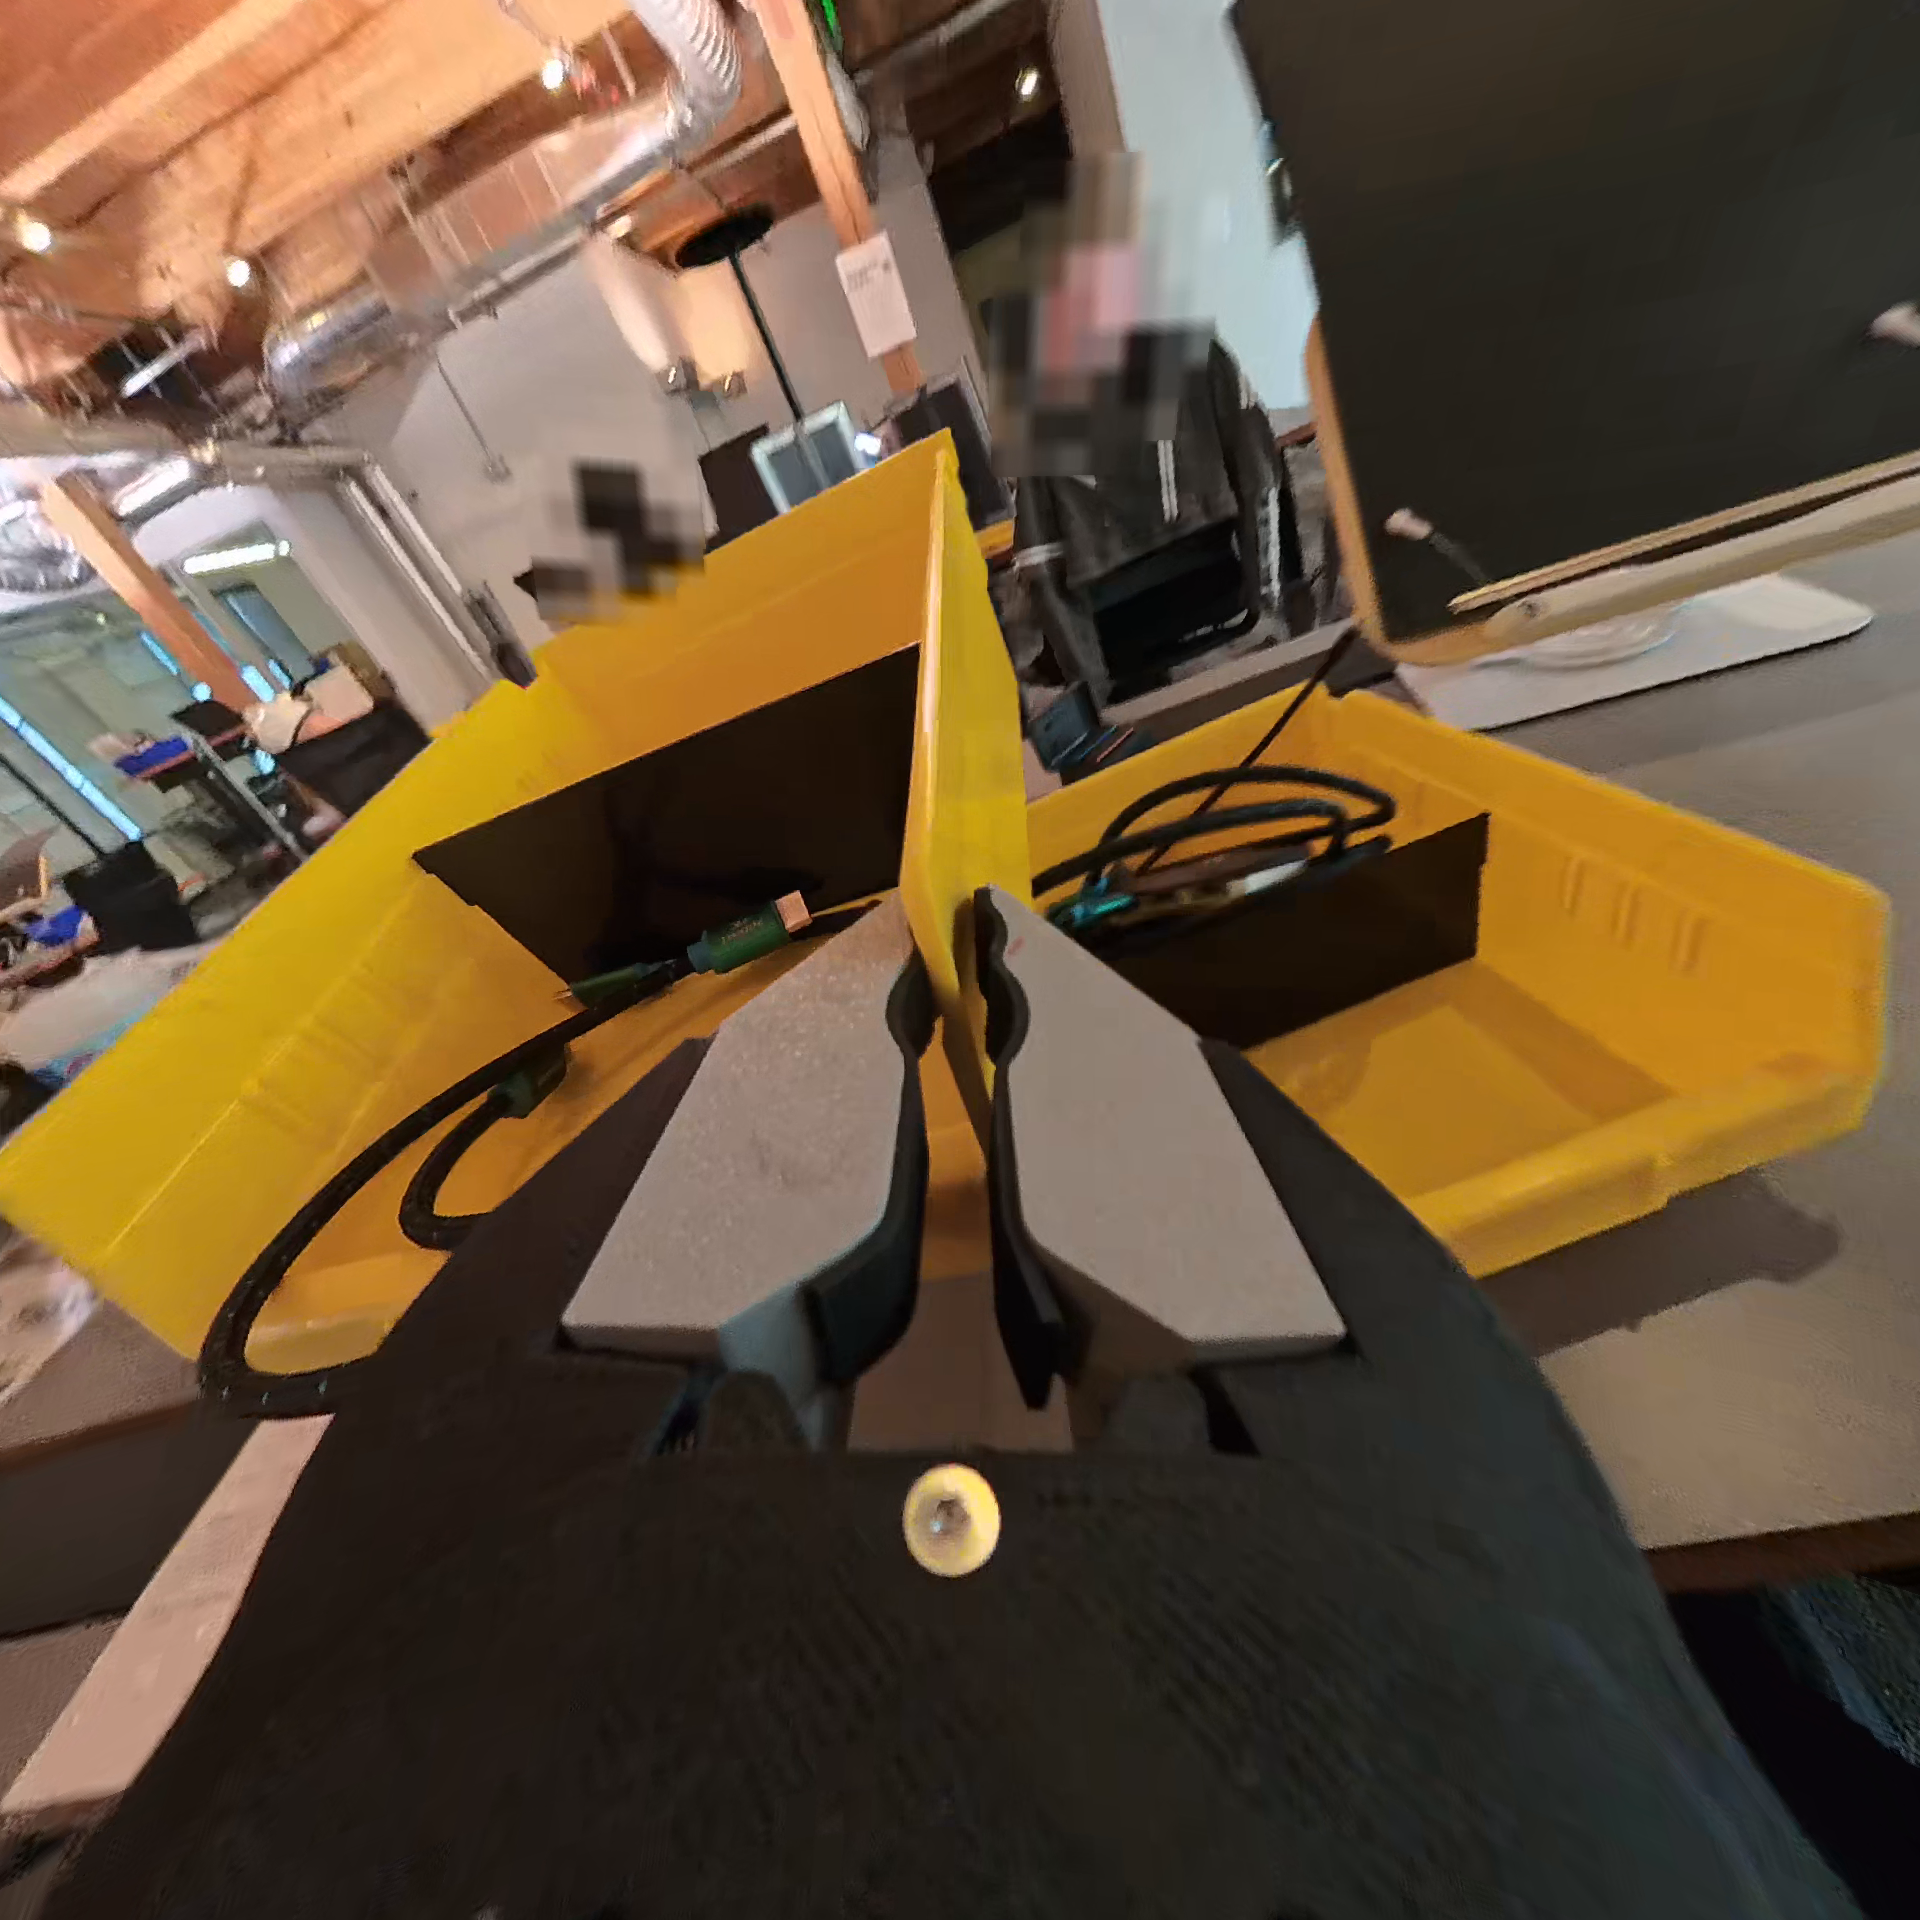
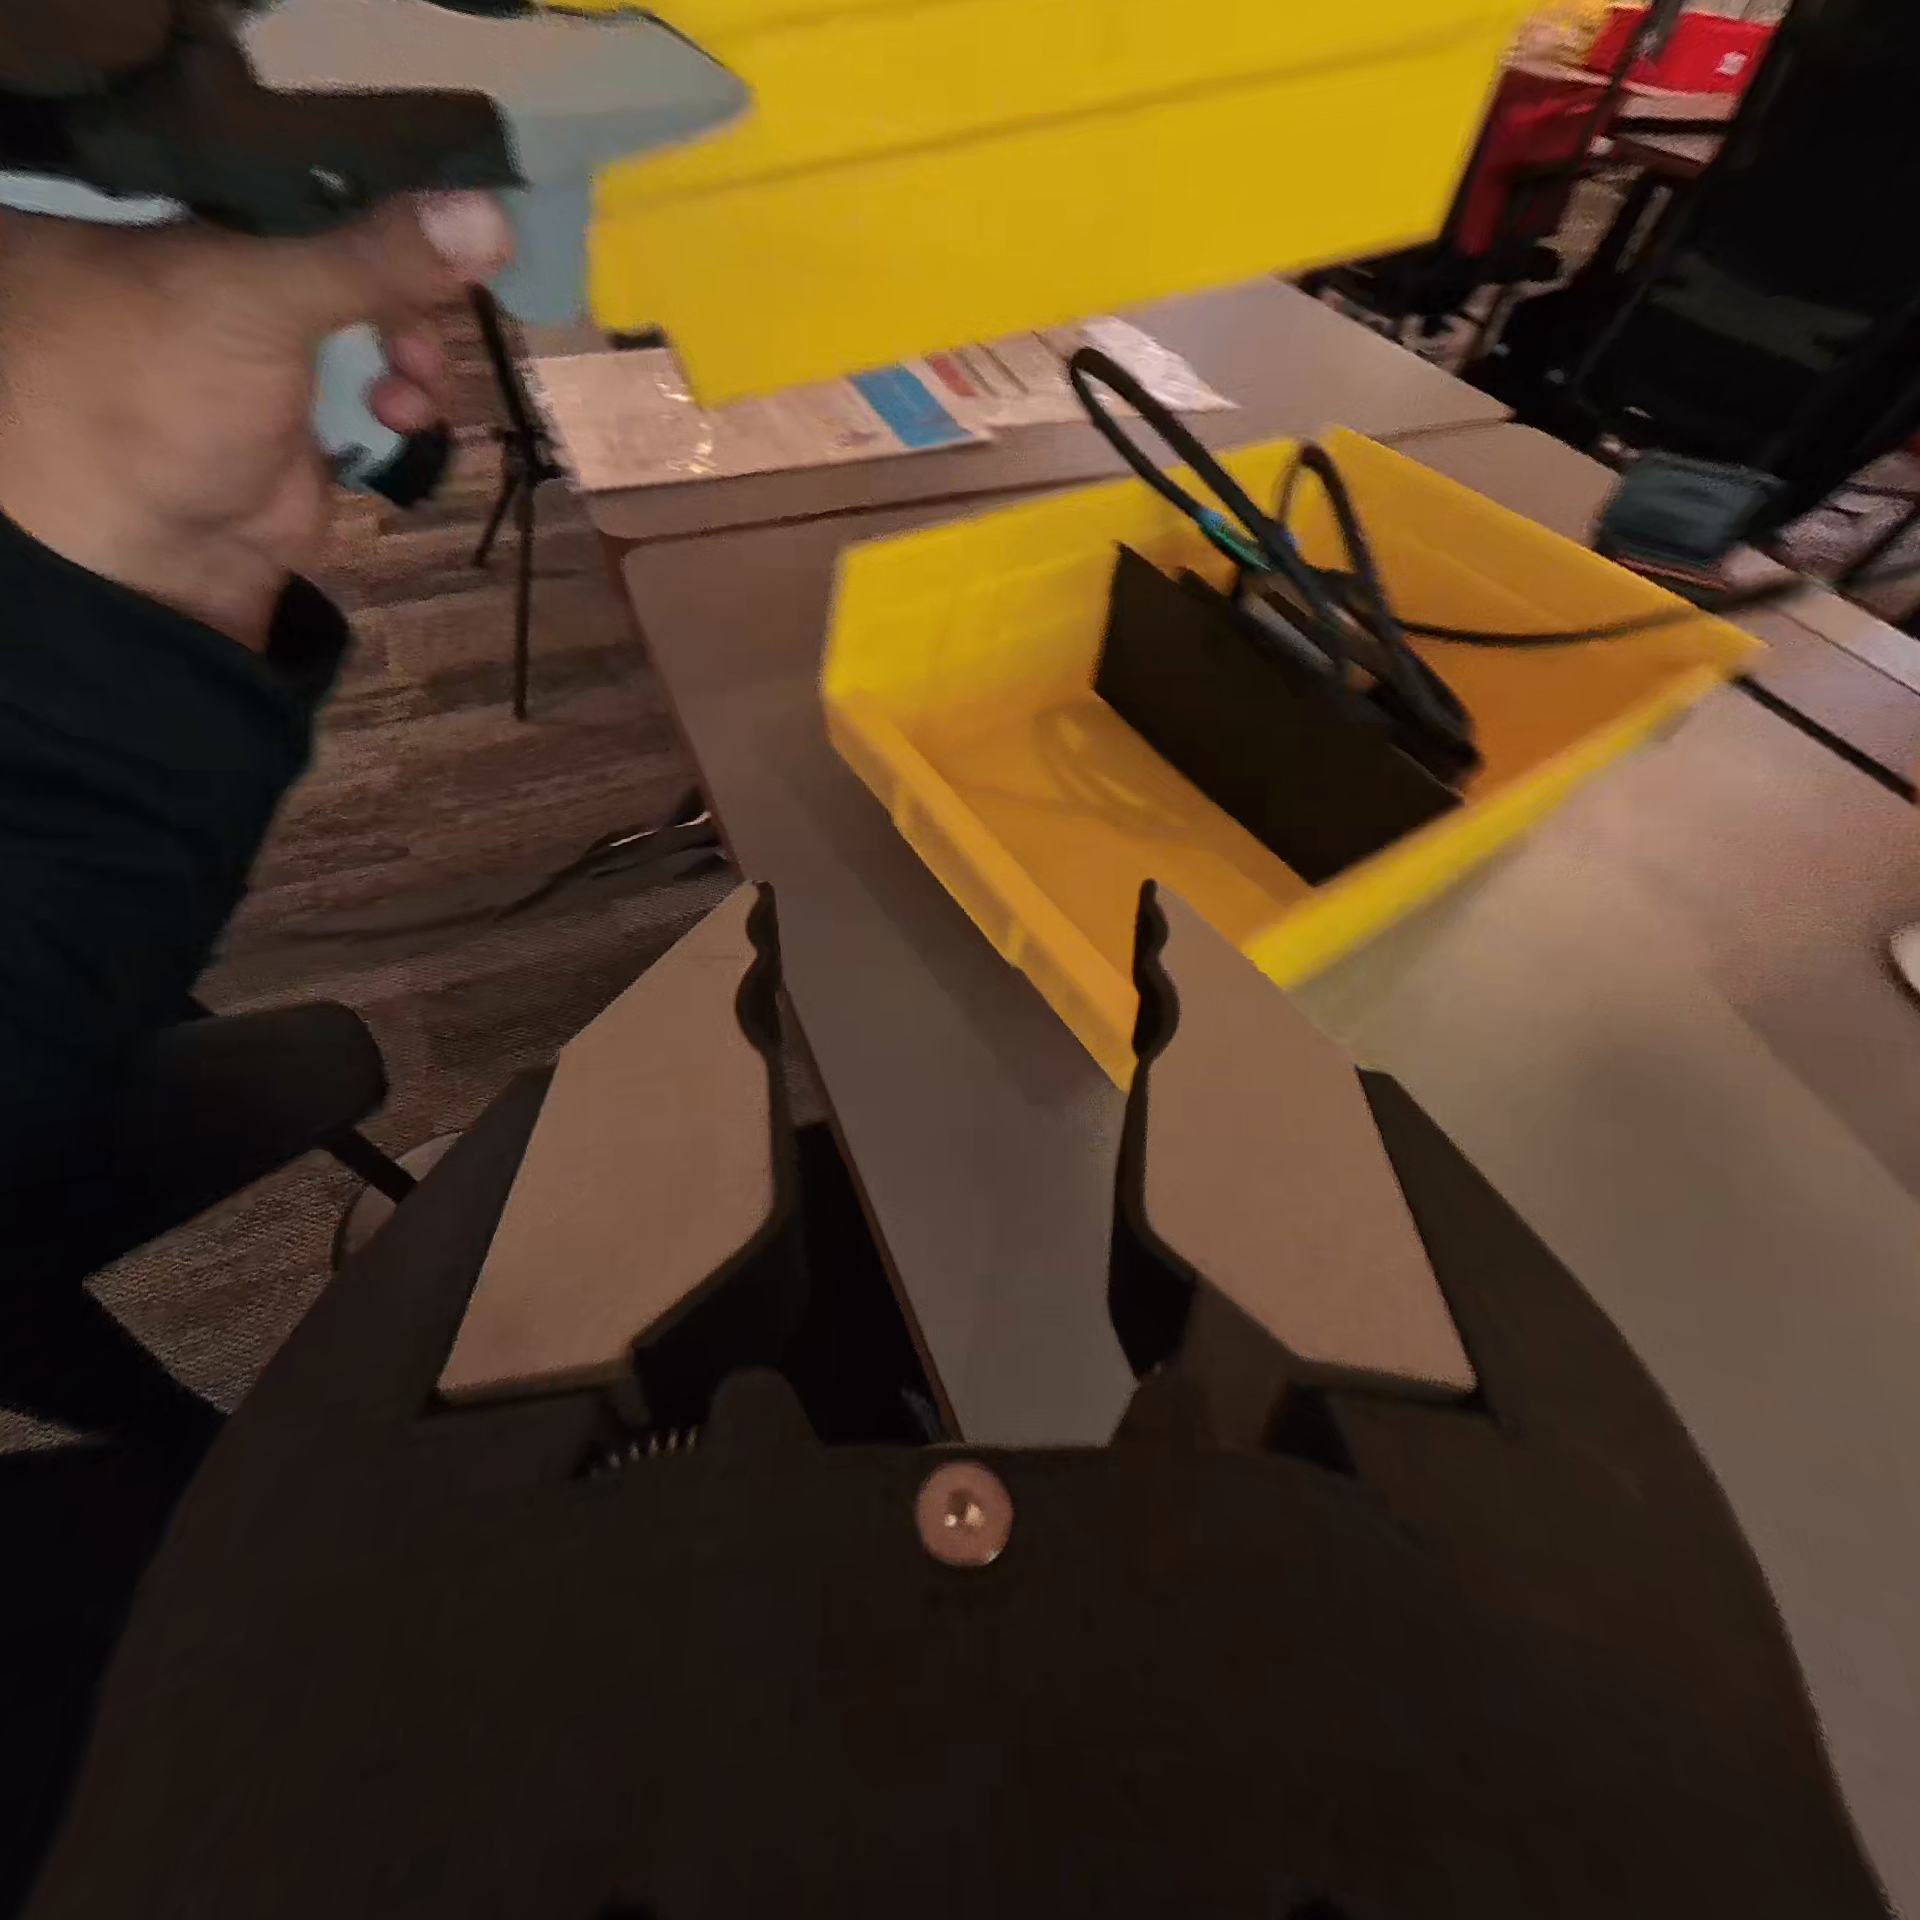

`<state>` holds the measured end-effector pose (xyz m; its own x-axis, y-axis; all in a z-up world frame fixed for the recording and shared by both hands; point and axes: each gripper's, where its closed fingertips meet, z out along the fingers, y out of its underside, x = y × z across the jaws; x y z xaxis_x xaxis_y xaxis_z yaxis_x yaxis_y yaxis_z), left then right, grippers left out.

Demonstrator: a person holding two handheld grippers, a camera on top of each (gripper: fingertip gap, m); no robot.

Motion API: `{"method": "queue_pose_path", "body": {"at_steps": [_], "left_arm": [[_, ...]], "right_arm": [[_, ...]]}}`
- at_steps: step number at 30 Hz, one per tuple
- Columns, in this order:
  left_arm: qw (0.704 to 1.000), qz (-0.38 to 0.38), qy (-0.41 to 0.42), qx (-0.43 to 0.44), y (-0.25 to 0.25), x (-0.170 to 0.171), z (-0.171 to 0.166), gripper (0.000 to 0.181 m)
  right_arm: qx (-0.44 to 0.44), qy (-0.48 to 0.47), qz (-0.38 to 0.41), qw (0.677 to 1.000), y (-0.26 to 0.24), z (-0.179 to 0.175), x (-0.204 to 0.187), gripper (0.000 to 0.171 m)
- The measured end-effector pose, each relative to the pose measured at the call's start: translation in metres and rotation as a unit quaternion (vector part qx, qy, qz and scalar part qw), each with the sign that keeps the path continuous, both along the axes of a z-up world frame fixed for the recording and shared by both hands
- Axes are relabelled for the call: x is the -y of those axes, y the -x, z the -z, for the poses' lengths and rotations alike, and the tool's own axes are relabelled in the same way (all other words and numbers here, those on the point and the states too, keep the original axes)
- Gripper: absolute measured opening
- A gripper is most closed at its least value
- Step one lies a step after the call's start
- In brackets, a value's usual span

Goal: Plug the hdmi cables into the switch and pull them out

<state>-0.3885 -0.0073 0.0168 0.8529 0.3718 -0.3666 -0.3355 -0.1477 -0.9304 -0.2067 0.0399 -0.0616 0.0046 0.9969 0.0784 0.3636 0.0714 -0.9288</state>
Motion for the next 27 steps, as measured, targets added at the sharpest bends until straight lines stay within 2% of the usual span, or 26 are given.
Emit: {"method": "queue_pose_path", "body": {"at_steps": [4,7,12,15,21,25,26,27], "left_arm": [[0.996,0.073,-0.009,-0.045,-0.070,-0.009,-0.027,0.001],[0.985,0.152,-0.006,-0.085,-0.140,-0.026,-0.031,0.001],[0.950,0.305,-0.001,-0.066,-0.252,-0.069,-0.014,0.002],[0.932,0.356,0.024,-0.061,-0.312,-0.105,0.015,0.002],[0.904,0.407,0.093,-0.093,-0.403,-0.159,0.092,0.004],[0.900,0.408,0.150,-0.040,-0.416,-0.188,0.132,0.013],[0.896,0.416,0.154,-0.023,-0.417,-0.186,0.133,0.011],[0.898,0.415,0.146,-0.019,-0.413,-0.181,0.128,0.018]], "right_arm": [[0.023,0.000,0.070,0.997,-0.085,0.016,-0.057,0.063],[0.029,-0.003,0.136,0.990,-0.152,0.029,-0.090,0.055],[-0.002,0.021,0.195,0.981,-0.236,0.038,-0.111,0.046],[-0.001,0.029,0.248,0.968,-0.274,0.045,-0.130,0.046],[-0.012,0.035,0.287,0.957,-0.302,0.042,-0.150,0.050],[-0.040,0.038,0.291,0.955,-0.300,0.029,-0.156,0.048],[-0.042,0.043,0.282,0.957,-0.296,0.026,-0.153,0.051],[-0.039,0.043,0.274,0.960,-0.292,0.025,-0.151,0.055]]}}
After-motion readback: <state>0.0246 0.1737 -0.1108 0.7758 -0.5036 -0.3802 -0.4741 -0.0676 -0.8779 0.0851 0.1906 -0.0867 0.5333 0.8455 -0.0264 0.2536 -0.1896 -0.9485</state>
